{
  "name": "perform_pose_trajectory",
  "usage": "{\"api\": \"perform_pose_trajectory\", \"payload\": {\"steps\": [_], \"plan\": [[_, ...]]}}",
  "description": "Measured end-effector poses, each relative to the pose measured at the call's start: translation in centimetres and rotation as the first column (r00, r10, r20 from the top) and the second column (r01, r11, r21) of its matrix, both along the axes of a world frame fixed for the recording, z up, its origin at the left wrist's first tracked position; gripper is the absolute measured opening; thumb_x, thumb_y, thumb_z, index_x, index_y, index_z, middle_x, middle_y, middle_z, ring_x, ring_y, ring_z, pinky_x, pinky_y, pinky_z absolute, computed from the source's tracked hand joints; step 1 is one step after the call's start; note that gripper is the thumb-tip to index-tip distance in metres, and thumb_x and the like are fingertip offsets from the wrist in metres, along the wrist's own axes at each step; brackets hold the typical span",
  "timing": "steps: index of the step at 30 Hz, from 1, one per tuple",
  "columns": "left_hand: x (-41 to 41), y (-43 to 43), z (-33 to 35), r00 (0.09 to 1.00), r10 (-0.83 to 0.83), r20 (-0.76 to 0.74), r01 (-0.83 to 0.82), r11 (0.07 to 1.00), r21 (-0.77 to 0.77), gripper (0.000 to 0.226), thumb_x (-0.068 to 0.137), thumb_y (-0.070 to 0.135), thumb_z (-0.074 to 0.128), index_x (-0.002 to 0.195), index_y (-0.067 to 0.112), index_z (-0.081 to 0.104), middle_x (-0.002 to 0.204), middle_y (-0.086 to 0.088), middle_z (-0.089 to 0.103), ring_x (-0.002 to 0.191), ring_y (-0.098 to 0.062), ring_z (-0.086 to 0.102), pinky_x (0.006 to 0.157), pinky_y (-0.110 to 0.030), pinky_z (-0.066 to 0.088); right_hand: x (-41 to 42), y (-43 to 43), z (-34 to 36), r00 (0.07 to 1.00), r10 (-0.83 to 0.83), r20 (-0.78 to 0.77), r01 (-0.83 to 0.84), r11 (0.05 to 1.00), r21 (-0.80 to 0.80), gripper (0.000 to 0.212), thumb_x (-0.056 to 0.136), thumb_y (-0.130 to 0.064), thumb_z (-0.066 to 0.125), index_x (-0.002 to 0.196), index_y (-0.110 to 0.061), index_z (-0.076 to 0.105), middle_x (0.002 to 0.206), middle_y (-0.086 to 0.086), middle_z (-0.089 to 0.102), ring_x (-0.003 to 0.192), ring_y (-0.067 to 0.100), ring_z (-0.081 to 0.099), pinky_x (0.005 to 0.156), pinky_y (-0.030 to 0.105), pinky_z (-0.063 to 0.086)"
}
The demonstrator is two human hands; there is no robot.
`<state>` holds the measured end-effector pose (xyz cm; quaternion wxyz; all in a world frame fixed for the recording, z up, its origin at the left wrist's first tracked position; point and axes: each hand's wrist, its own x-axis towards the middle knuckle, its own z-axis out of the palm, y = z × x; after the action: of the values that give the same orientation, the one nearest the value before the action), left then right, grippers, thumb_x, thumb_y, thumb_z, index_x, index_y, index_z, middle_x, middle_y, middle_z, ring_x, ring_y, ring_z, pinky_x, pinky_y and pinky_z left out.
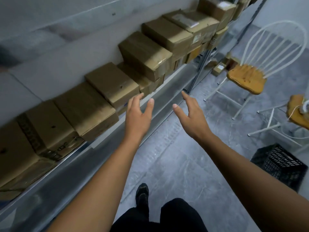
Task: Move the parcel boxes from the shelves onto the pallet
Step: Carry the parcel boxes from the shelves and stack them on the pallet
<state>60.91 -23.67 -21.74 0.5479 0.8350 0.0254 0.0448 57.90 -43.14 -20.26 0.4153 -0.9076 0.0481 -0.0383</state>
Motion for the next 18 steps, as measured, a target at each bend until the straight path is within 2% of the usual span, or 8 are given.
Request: {"api": "perform_pose_trajectory", "payload": {"steps": [3, 5, 6, 8, 10, 14, 18], "plan": [[3.8, -1.6, 0.3, 0.999, 0.040, -0.010, -0.040, 0.999, -0.011, 0.051, 0.102, 0.055, 0.055, 0.146, 0.029, 0.052, 0.150, 0.009, 0.047, 0.122, 0.006, 0.044, 0.087, -0.002, 0.028, 4.5, -1.1, 0.6, 1.000, 0.010, 0.025, -0.011, 0.999, 0.037, 0.076, 0.100, -0.066, 0.048, 0.164, -0.029, 0.030, 0.166, -0.003, 0.036, 0.154, 0.014, 0.032, 0.120, 0.032, 0.029], [6.4, -2.5, 0.2, 0.998, 0.063, -0.021, -0.064, 0.998, -0.022, 0.053, 0.102, 0.054, 0.055, 0.150, 0.032, 0.049, 0.153, 0.008, 0.044, 0.119, 0.013, 0.037, 0.087, 0.002, 0.025, 7.7, -1.8, 0.7, 0.999, 0.019, 0.041, -0.021, 0.999, 0.049, 0.077, 0.100, -0.067, 0.048, 0.164, -0.027, 0.031, 0.165, -0.004, 0.037, 0.152, 0.011, 0.033, 0.115, 0.027, 0.028], [7.6, -3.0, 0.1, 0.997, 0.069, -0.019, -0.070, 0.997, -0.028, 0.055, 0.102, 0.055, 0.054, 0.152, 0.035, 0.046, 0.156, 0.007, 0.042, 0.124, 0.010, 0.037, 0.094, -0.002, 0.027, 9.3, -2.1, 0.7, 0.999, 0.022, 0.044, -0.025, 0.997, 0.067, 0.079, 0.098, -0.068, 0.047, 0.164, -0.027, 0.032, 0.164, -0.004, 0.037, 0.151, 0.009, 0.033, 0.113, 0.024, 0.027], [10.2, -4.1, -0.2, 0.997, 0.080, -0.007, -0.080, 0.996, -0.026, 0.058, 0.101, 0.058, 0.052, 0.156, 0.042, 0.040, 0.162, 0.006, 0.036, 0.141, -0.003, 0.038, 0.107, -0.021, 0.029, 12.3, -2.7, 0.4, 0.998, 0.047, 0.043, -0.051, 0.992, 0.111, 0.082, 0.096, -0.071, 0.046, 0.163, -0.028, 0.032, 0.165, -0.005, 0.036, 0.151, 0.008, 0.032, 0.113, 0.024, 0.026], [12.9, -5.4, -0.5, 0.995, 0.101, -0.017, -0.101, 0.995, 0.008, 0.060, 0.100, 0.061, 0.050, 0.157, 0.047, 0.035, 0.166, 0.004, 0.031, 0.150, -0.012, 0.033, 0.109, -0.027, 0.026, 15.2, -3.4, -0.1, 0.995, 0.096, 0.033, -0.099, 0.987, 0.128, 0.080, 0.097, -0.070, 0.046, 0.163, -0.029, 0.031, 0.166, -0.005, 0.034, 0.152, 0.010, 0.031, 0.115, 0.027, 0.026], [17.0, -7.5, -1.3, 0.970, 0.209, -0.122, -0.205, 0.978, 0.046, 0.058, 0.103, 0.059, 0.047, 0.158, 0.047, 0.032, 0.168, -0.004, 0.029, 0.151, -0.023, 0.035, 0.107, -0.026, 0.026, 19.8, -4.9, -0.8, 0.981, 0.192, 0.011, -0.192, 0.968, 0.163, 0.076, 0.100, -0.065, 0.048, 0.164, -0.028, 0.030, 0.167, -0.006, 0.032, 0.153, 0.008, 0.030, 0.116, 0.026, 0.025], [18.4, -8.9, -2.1, 0.940, 0.331, -0.078, -0.328, 0.943, 0.051, 0.049, 0.107, 0.050, 0.049, 0.153, 0.034, 0.044, 0.159, 0.000, 0.046, 0.144, -0.018, 0.043, 0.104, -0.020, 0.027, 23.3, -5.9, -1.2, 0.965, 0.261, 0.006, -0.257, 0.946, 0.196, 0.071, 0.104, -0.057, 0.051, 0.164, -0.025, 0.030, 0.166, -0.005, 0.033, 0.148, 0.002, 0.031, 0.107, 0.010, 0.024]]}}
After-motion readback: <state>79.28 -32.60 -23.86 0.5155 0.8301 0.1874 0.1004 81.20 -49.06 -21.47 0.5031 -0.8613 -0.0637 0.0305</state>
